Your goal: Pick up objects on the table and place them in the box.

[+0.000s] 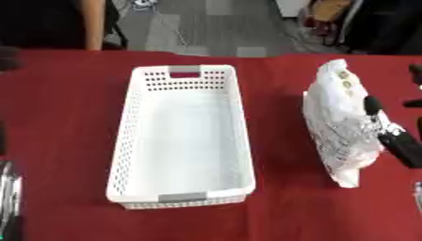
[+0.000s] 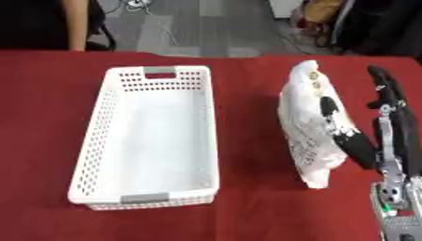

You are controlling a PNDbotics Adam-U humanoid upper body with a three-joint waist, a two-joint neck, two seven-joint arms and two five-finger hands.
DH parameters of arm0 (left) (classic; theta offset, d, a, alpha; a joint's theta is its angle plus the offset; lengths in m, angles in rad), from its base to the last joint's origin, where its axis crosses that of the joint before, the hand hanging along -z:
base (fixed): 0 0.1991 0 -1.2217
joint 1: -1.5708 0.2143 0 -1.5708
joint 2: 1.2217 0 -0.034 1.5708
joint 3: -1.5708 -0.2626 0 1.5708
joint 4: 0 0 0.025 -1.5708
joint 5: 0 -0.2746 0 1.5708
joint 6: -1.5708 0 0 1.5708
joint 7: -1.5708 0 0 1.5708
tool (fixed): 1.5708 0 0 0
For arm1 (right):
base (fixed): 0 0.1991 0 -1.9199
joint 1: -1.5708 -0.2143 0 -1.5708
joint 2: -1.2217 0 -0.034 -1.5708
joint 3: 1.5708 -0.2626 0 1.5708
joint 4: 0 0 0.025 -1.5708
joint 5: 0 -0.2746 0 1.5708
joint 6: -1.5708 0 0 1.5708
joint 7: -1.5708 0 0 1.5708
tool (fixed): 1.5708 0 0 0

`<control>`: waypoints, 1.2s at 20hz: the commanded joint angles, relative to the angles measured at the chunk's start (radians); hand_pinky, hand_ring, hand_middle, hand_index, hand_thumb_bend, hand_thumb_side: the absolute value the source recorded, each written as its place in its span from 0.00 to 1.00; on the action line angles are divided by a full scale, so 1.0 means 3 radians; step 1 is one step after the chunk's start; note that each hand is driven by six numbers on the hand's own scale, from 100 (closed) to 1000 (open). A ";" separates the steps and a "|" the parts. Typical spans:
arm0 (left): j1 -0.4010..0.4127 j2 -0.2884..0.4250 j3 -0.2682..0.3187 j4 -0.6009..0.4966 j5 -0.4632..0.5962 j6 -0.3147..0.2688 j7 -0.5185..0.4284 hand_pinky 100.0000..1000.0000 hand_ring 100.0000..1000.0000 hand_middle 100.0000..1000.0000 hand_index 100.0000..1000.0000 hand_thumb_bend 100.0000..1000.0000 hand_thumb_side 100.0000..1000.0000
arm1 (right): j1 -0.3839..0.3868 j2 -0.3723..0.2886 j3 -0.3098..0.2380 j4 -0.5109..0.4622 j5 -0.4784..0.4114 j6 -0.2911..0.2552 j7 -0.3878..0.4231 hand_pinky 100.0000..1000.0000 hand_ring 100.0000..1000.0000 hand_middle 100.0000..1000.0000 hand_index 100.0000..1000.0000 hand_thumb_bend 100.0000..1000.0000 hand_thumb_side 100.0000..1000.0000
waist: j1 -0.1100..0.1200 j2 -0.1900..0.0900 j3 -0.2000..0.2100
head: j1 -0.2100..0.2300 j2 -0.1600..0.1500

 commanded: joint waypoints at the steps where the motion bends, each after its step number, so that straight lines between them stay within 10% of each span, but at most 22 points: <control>1: -0.0027 0.0053 0.0011 -0.0048 -0.0008 0.0011 0.0001 0.57 0.56 0.71 0.74 0.00 1.00 | 0.0005 -0.0017 0.0016 0.0055 0.0021 -0.0020 0.0065 0.64 0.93 0.94 1.00 0.49 0.85 | 0.0007 -0.0028 0.0003 | 0.0016 -0.0048; 24: -0.0032 0.0050 0.0003 -0.0048 0.0005 0.0010 -0.0016 0.57 0.56 0.71 0.74 0.00 1.00 | 0.0030 0.0014 0.0077 0.0382 0.0155 -0.0084 0.0405 0.69 0.93 0.95 1.00 0.54 0.81 | 0.0006 -0.0024 0.0023 | 0.0014 -0.0055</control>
